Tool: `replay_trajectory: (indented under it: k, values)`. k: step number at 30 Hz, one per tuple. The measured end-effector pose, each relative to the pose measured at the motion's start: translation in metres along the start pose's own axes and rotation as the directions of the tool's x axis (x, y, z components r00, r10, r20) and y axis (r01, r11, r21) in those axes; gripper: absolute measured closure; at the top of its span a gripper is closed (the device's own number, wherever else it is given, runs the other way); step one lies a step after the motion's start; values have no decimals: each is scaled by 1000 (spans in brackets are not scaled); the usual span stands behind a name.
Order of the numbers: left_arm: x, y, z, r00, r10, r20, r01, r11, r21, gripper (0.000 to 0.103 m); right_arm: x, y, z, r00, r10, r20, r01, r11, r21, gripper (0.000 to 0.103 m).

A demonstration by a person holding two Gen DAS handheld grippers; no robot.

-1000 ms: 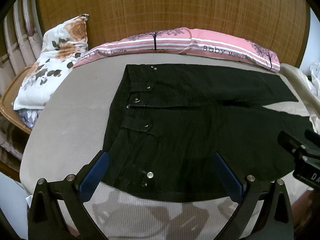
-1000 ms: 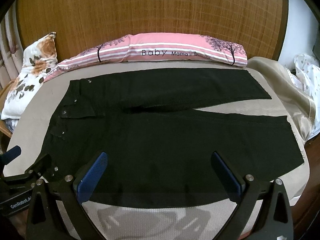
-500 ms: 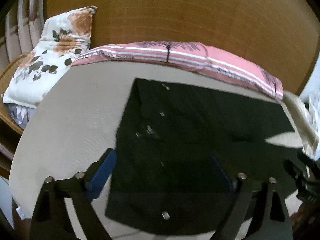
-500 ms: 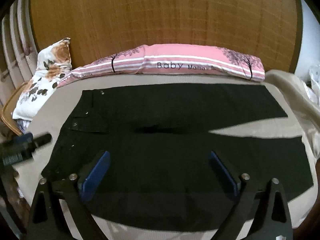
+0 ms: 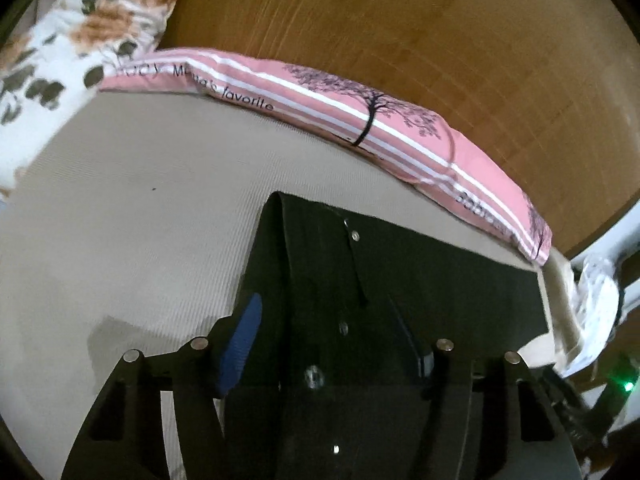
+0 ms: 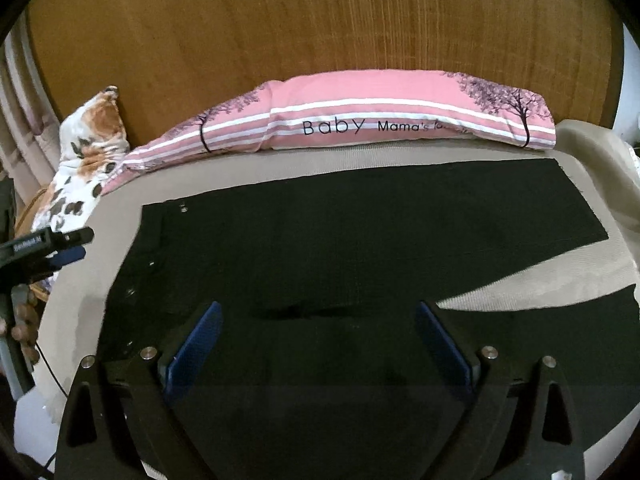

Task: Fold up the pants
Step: 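Lower both grippers onto the trouser waistband and close them on it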

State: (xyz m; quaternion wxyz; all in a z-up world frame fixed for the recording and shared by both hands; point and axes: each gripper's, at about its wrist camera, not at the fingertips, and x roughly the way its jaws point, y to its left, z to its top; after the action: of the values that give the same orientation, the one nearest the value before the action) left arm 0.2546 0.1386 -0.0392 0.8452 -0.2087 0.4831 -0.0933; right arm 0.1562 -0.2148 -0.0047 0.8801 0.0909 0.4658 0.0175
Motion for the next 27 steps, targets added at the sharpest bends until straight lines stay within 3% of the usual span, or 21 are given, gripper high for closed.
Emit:
replay_trajectory:
  k: [7,11,27]
  values:
    - [48,32,26,992,-98,-82,85,984,-154,45,36,5,13,998,38,-44,-38,999,-2,25]
    - [67,42,36,986,-134,-96,113,973,-199,53,50,9,18,997,48,-59,-48,999,-8,26]
    - [112,50,63,973,-192,-131,163,966,-199,74,98,11,35,995,46,-90,-47,999,-14,26]
